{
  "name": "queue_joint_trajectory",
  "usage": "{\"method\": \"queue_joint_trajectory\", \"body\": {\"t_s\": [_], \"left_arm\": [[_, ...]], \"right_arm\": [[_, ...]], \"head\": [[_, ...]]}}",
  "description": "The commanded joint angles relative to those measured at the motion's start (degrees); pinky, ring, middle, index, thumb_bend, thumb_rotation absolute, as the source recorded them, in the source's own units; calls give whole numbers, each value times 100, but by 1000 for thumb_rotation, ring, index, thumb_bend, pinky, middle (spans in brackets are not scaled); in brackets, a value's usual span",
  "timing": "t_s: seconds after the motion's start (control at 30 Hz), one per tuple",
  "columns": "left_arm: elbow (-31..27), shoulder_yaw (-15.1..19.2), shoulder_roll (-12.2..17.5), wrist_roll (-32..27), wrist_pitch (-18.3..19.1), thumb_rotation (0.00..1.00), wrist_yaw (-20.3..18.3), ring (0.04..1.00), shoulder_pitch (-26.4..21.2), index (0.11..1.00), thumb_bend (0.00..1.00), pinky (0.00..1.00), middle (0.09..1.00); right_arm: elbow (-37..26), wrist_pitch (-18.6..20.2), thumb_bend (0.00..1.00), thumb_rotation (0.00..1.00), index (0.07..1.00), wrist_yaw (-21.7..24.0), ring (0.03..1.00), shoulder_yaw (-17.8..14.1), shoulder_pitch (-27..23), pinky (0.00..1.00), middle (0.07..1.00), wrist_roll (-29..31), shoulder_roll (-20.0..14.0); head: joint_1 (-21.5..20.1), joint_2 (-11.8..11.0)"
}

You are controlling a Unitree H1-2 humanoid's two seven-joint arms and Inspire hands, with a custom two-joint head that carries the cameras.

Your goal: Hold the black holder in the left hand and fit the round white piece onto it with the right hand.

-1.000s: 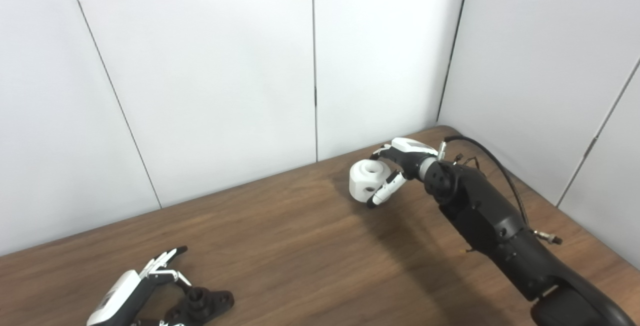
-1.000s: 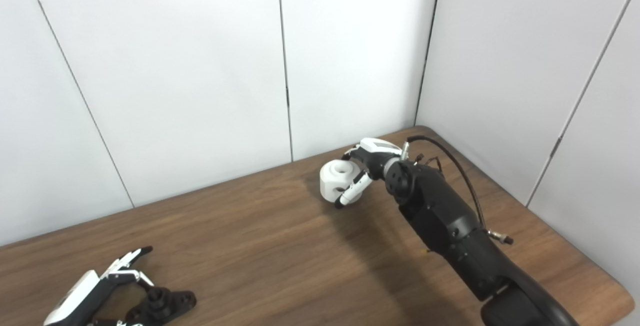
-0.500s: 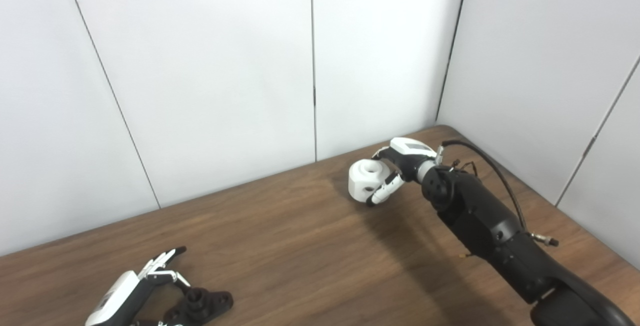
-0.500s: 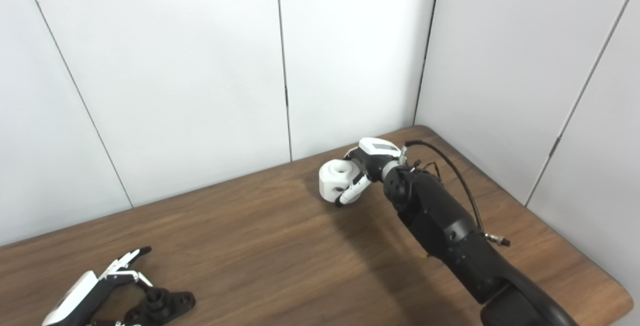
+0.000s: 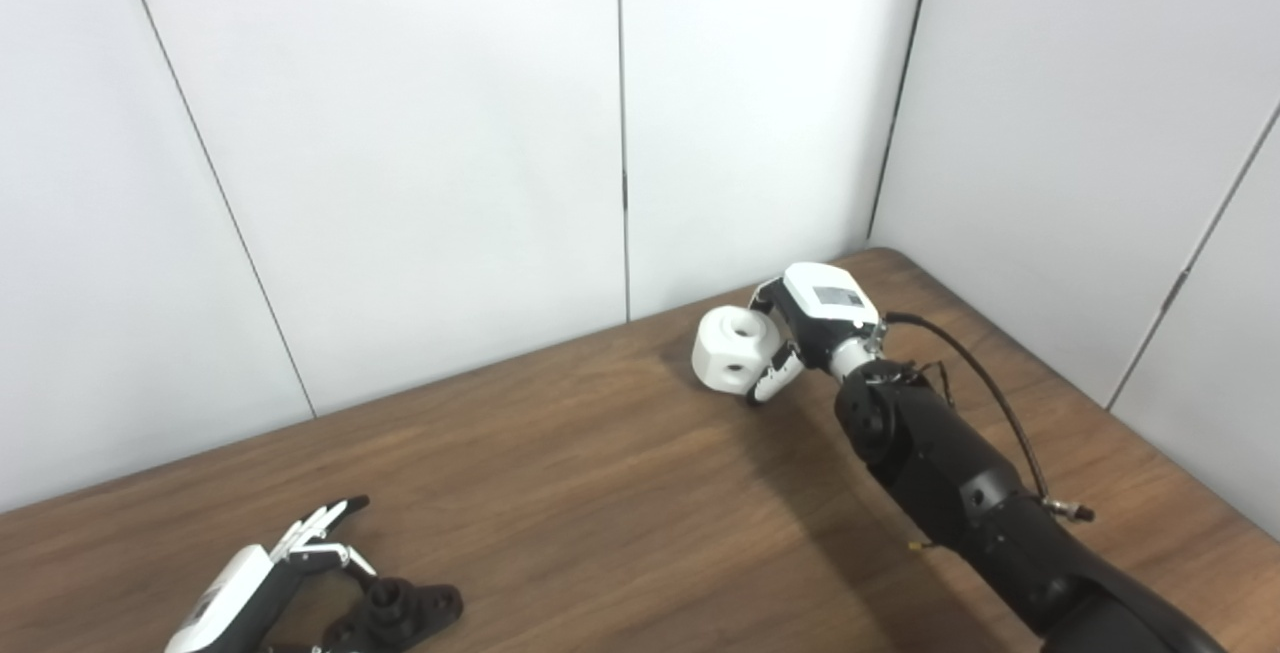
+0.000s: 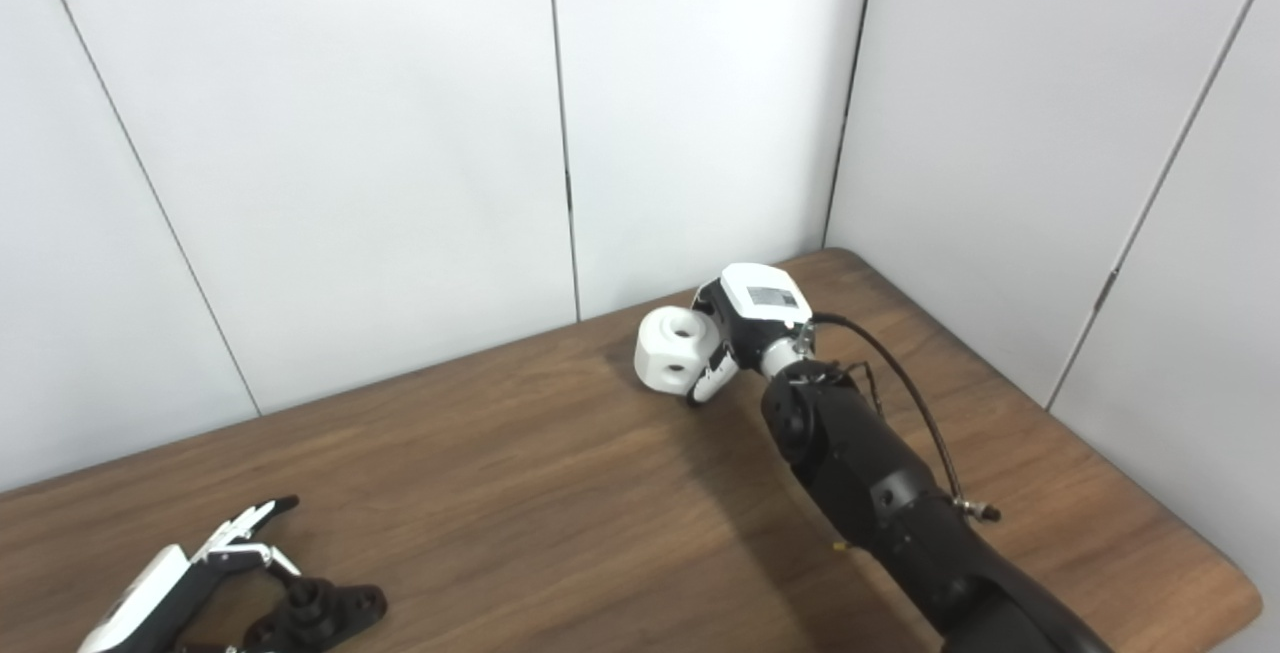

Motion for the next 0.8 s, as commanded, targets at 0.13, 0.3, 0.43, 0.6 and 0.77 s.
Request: {"method": "queue_joint_trajectory", "body": {"t_s": [0.13,0.3,0.43,0.6,0.77], "left_arm": [[441,-192,362,218,114,56,-344,1000,700,481,523,1000,970],[419,-198,328,238,114,57,-340,1000,691,481,523,1000,967],[361,-208,322,274,114,56,-350,1000,688,481,523,1000,964],[290,-178,297,347,114,55,-409,1000,683,482,524,1000,959],[178,-132,233,487,114,53,-479,1000,685,483,524,1000,952]], "right_arm": [[-1,-202,522,142,483,-387,728,-41,-251,652,686,13,35],[-335,-128,522,139,483,-121,724,-140,-247,621,685,241,29],[-1044,226,523,138,482,652,762,-281,-299,730,717,629,-4],[-1881,612,523,137,481,1810,773,-141,-482,793,733,780,-235],[-2603,892,525,139,481,2832,764,139,-768,738,734,714,-422]], "head": [[42,25],[88,46],[227,125],[441,227],[724,343]]}}
